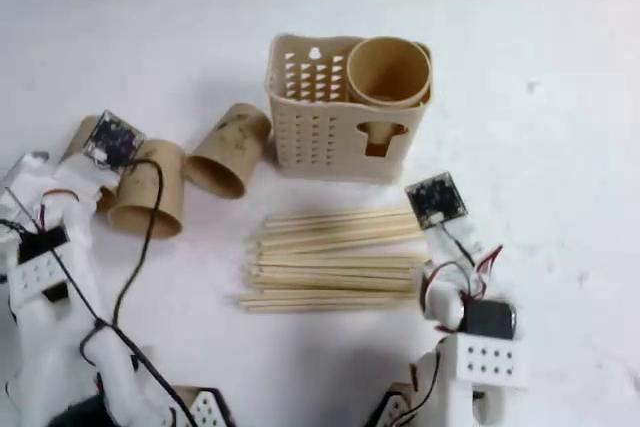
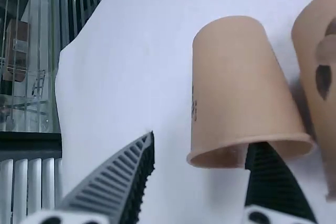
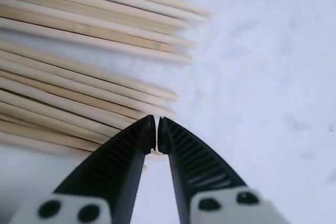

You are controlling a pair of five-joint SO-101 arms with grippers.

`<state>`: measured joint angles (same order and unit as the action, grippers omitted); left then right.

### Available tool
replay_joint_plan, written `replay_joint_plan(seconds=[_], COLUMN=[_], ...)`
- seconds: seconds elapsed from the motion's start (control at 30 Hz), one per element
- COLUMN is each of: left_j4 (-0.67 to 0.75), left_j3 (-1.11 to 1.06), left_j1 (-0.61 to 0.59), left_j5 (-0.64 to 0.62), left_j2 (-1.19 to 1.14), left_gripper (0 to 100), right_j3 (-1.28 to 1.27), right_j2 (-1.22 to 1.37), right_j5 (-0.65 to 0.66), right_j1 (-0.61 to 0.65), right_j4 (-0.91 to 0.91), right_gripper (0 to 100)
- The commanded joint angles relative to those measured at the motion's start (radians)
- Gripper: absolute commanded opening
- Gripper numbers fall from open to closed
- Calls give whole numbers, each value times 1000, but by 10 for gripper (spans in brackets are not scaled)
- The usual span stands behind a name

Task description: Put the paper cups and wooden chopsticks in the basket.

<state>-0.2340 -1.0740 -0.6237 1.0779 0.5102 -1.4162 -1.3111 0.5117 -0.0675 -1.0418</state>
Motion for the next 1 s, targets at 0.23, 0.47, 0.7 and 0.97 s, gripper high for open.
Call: replay_joint_plan(seconds=[0.23, 0.47, 0.7, 0.97], left_j4=[187, 183, 175, -186], left_j3=[104, 218, 221, 413], left_j1=[48, 48, 47, 39], left_j5=[5, -137, -143, -244], left_j2=[-265, -389, -390, -389], left_gripper=[276, 154, 25, 22], right_j3=[-141, -166, -219, -247], right_j2=[-383, -490, -490, -490], right_j5=[40, 41, 43, 43], right_j1=[-8, -27, -35, -36], right_j4=[-125, -205, -176, -170], right_gripper=[24, 24, 24, 24])
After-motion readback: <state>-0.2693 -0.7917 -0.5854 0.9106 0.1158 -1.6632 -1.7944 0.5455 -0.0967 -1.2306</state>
